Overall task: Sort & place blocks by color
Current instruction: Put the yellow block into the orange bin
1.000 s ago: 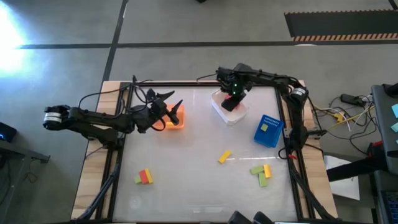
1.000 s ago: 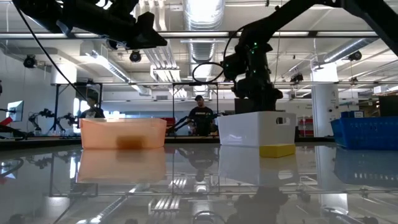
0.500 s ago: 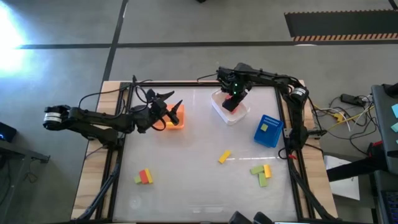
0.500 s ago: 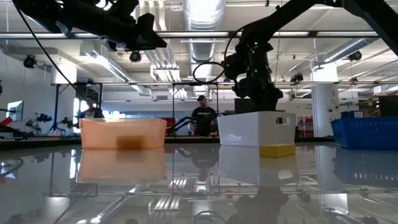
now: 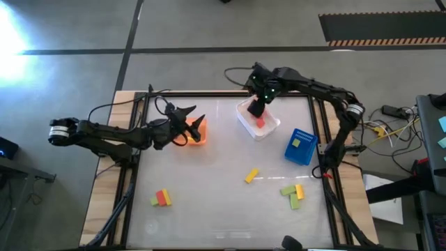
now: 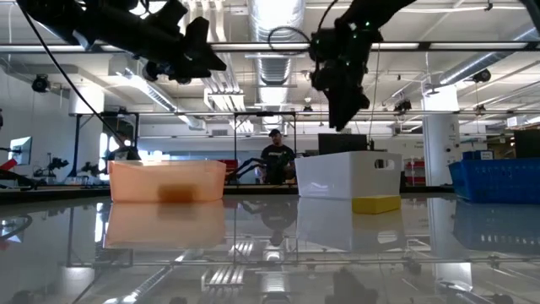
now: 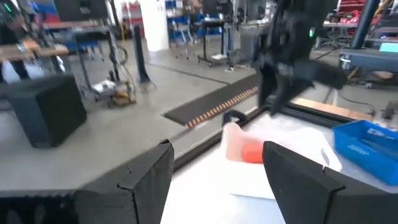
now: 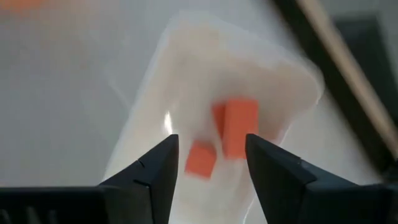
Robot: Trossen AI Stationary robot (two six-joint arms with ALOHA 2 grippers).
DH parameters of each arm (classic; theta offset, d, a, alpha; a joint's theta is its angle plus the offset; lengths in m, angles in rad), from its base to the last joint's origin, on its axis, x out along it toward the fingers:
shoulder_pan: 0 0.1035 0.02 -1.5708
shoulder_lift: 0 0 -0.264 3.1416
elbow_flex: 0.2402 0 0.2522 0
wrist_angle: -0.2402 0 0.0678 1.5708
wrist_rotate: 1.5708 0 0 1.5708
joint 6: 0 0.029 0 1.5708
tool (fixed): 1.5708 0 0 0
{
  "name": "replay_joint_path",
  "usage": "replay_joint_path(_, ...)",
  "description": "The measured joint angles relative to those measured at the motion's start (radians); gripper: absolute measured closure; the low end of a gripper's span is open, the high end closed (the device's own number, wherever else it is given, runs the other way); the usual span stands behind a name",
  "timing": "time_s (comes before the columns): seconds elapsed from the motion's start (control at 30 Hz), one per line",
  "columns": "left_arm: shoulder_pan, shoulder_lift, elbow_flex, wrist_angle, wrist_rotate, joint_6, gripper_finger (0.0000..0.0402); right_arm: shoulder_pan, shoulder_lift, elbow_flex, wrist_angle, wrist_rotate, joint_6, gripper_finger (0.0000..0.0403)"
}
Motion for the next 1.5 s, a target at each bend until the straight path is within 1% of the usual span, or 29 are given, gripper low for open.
replay_joint_path(0.1,0.0,0.0,0.0,-0.031,0.037,-0.077,0.0171,0.014,-0.078,-0.066,0.164,-0.006,-0.029,0.0236)
replay_joint_path(0.23,0.0,0.0,0.001,-0.052,0.119,-0.187,0.0171,0.037,-0.186,-0.202,0.424,-0.02,-0.06,0.0243)
replay_joint_path(0.4,-0.001,0.0,0.037,-0.206,0.144,-0.388,0.0171,0.077,-0.319,-0.435,0.799,-0.02,-0.079,0.0254)
replay_joint_path(0.5,-0.004,0.0,0.061,-0.311,0.175,-0.49,0.0171,0.096,-0.383,-0.573,0.999,-0.062,-0.124,0.026)
replay_joint_path(0.63,-0.028,0.0,0.067,-0.352,0.19,-0.594,0.0171,0.098,-0.444,-0.696,1.174,-0.12,-0.171,0.0269)
replay_joint_path(0.7,-0.044,0.0,0.067,-0.351,0.191,-0.641,0.0171,0.098,-0.469,-0.735,1.24,-0.123,-0.187,0.0274)
replay_joint_path(0.83,-0.066,0.004,0.074,-0.35,0.188,-0.749,0.0171,0.098,-0.505,-0.775,1.31,-0.124,-0.227,0.0284)
replay_joint_path(1.0,-0.088,0.083,0.104,-0.349,0.188,-0.871,0.0171,0.098,-0.524,-0.777,1.333,-0.124,-0.237,0.0295)
replay_joint_path(1.1,-0.102,0.152,0.141,-0.353,0.255,-0.932,0.0171,0.098,-0.524,-0.777,1.324,-0.124,-0.243,0.0302)
replay_joint_path(1.17,-0.11,0.192,0.175,-0.362,0.332,-0.962,0.0171,0.098,-0.524,-0.777,1.319,-0.124,-0.251,0.0306)
replay_joint_path(1.23,-0.117,0.222,0.224,-0.435,0.41,-1.008,0.0171,0.098,-0.522,-0.777,1.321,-0.124,-0.259,0.031)
replay_joint_path(1.3,-0.128,0.247,0.286,-0.567,0.482,-1.065,0.0171,0.098,-0.522,-0.777,1.319,-0.124,-0.264,0.0314)
replay_joint_path(1.43,-0.178,0.305,0.425,-0.861,0.582,-1.186,0.0171,0.098,-0.522,-0.777,1.314,-0.124,-0.276,0.0321)
replay_joint_path(1.5,-0.215,0.336,0.484,-0.961,0.621,-1.248,0.0171,0.098,-0.522,-0.777,1.313,-0.124,-0.277,0.0324)
